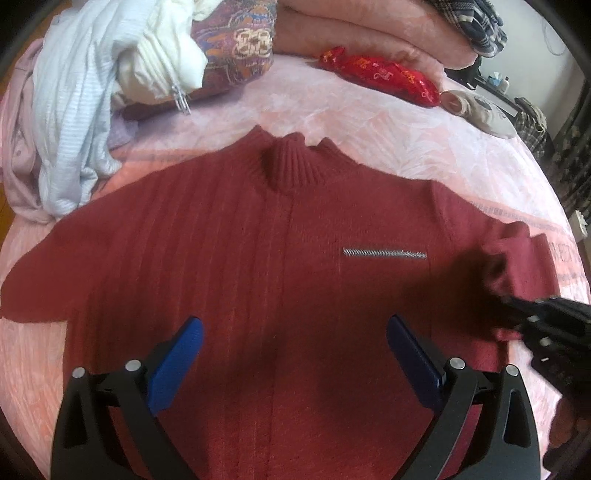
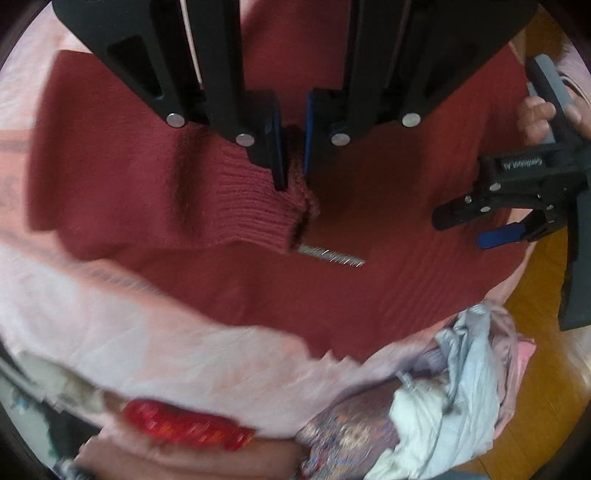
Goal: Fold small clothes
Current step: 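Carry the sleeve cuff across the sweater body with the right gripper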
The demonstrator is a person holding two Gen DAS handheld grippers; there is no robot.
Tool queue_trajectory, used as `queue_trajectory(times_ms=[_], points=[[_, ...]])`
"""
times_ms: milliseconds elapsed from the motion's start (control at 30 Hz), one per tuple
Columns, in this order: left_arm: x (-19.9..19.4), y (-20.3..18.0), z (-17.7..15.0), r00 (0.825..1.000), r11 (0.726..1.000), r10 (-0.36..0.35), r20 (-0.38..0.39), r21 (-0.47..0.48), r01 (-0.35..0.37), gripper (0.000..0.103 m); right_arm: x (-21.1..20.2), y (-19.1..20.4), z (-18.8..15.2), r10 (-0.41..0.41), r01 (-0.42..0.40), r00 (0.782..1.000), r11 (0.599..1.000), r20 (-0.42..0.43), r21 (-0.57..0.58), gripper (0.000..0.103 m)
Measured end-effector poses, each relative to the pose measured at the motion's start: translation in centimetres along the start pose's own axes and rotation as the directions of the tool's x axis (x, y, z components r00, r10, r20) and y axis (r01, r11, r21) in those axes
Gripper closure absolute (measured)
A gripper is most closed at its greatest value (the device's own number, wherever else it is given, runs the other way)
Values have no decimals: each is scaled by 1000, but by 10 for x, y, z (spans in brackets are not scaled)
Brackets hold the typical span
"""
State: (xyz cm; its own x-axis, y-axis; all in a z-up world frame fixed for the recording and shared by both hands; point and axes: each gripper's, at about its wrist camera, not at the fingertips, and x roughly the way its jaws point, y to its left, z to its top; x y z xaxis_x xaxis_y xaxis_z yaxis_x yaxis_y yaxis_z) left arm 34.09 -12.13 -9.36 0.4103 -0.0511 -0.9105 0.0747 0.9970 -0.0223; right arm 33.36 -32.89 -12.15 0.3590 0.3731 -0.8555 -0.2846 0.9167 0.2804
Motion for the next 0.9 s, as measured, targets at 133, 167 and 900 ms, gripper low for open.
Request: queue_trajectory(times_ms=[133, 167, 900], points=[[0, -7, -5, 999, 999, -46, -15, 9, 46, 4, -6, -5, -15, 61, -61, 998, 996, -5, 70, 63], [0, -11, -5, 998, 998, -63, -17, 13, 63, 4, -15, -8, -19, 67, -68, 998, 995, 16, 76, 63], [55, -145, -15, 954, 966, -257, -152, -44, 253, 31, -104, -82, -120, -49, 24, 989, 984, 142, 175, 49]])
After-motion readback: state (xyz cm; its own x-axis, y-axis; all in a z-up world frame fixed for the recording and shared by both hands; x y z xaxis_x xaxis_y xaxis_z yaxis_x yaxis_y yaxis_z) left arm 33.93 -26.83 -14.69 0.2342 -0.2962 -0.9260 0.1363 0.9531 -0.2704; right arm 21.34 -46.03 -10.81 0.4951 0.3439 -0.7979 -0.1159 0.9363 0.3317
